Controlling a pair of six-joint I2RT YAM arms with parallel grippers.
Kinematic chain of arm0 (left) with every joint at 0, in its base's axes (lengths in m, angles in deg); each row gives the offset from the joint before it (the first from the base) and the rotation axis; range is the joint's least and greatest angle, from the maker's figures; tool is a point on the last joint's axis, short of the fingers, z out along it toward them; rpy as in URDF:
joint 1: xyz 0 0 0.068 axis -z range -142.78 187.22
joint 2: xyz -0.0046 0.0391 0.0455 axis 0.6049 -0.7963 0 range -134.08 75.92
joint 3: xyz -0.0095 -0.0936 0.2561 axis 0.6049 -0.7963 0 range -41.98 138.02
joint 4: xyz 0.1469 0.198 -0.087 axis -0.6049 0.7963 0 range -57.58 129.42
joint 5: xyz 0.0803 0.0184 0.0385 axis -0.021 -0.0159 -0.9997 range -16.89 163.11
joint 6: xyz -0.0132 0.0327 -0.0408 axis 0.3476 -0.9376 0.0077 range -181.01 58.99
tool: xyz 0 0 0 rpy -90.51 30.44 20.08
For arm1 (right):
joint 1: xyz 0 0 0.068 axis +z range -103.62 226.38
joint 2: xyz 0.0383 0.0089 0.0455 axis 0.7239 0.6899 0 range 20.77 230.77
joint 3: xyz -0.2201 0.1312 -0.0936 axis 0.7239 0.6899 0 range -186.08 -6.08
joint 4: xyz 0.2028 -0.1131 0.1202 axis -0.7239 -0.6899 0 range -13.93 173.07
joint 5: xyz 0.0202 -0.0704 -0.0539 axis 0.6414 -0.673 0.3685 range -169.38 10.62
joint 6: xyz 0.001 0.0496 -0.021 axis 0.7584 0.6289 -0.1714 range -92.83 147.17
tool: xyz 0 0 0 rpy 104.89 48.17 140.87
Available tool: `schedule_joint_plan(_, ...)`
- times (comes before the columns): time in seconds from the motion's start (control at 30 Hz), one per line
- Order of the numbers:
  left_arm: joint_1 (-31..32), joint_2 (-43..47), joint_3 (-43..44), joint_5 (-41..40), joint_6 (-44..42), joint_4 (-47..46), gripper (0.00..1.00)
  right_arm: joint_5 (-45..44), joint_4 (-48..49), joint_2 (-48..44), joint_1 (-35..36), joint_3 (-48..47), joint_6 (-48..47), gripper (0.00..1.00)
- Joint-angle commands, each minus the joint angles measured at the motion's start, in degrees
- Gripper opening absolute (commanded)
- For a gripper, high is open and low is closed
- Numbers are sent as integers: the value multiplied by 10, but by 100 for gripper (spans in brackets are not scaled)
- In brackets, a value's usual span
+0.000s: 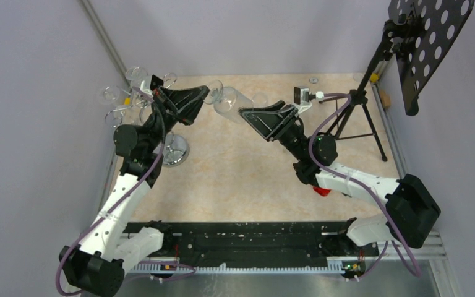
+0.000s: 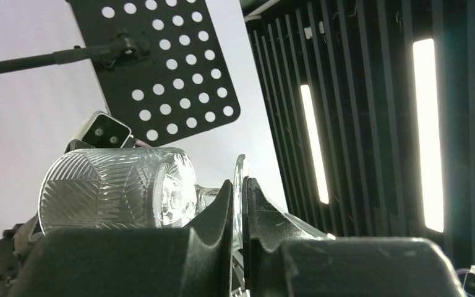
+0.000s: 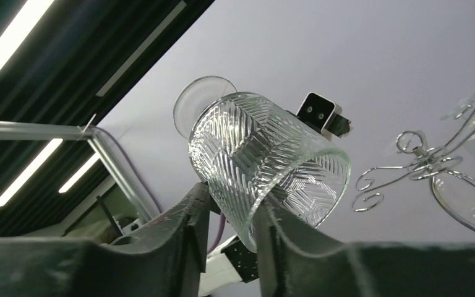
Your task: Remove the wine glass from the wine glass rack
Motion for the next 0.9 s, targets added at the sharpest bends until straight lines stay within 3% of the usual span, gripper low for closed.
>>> schedule_joint_plan(0.0, 7, 13, 4, -10, 18, -64, 0, 30, 99, 8, 13, -40, 7, 26)
schedule_joint_plan(0.13, 8, 10, 7, 2, 18, -72, 0, 26, 110, 10, 14, -40, 6, 1)
schedule_joint_plan(0.17, 8, 12, 7, 2, 13, -72, 5, 24, 109, 9, 13, -40, 5, 0)
schedule_joint_plan(0.33, 8, 42, 1, -16, -56, -30, 53, 12, 68, -11, 14, -36, -18, 0)
schedule_joint_plan(0.4, 8, 64, 2, -29, -109, 26, 65, 0, 35, -28, 14, -28, -39, 0)
schedule_joint_plan(0.47, 8, 89, 10, -37, -202, 113, 86, -23, -21, -51, 14, -20, -64, 0)
schedule_joint_plan(0.5, 8, 101, 21, -39, -254, 172, 89, -38, -56, -65, 14, -18, -78, 0)
schedule_joint_plan(0.67, 8, 95, 196, -114, -590, 597, 94, -120, -309, -141, 14, -10, -173, 0)
schedule_joint_plan(0.87, 8, 63, 282, -188, -796, 758, 94, -231, -675, -194, 13, -57, -278, 0)
